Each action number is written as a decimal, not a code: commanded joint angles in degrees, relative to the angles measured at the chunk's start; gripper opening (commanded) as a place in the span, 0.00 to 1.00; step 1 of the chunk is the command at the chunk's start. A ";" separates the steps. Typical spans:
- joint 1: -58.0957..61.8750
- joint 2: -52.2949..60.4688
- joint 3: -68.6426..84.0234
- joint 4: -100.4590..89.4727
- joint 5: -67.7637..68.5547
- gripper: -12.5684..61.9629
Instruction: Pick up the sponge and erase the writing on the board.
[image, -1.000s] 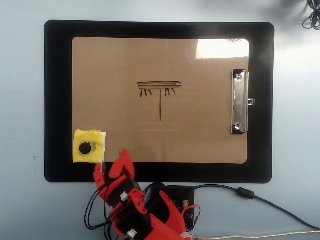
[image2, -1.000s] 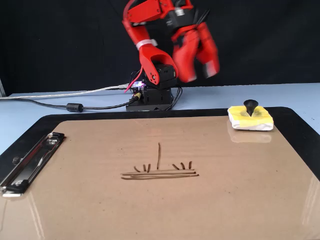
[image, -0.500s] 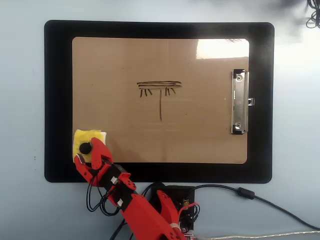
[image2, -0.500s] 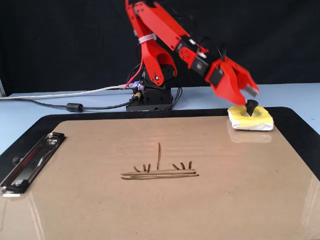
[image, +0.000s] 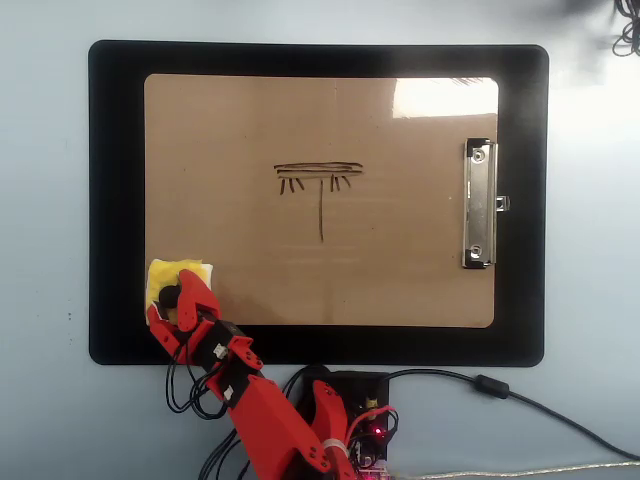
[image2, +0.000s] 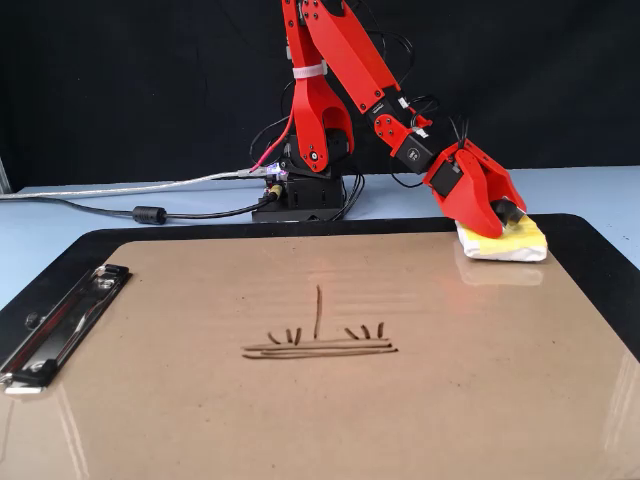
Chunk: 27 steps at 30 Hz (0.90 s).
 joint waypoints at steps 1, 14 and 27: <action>-0.09 0.70 -1.58 -2.90 -0.35 0.51; 7.56 3.69 -2.72 -4.31 -1.32 0.06; 65.21 27.69 -19.16 53.09 6.15 0.06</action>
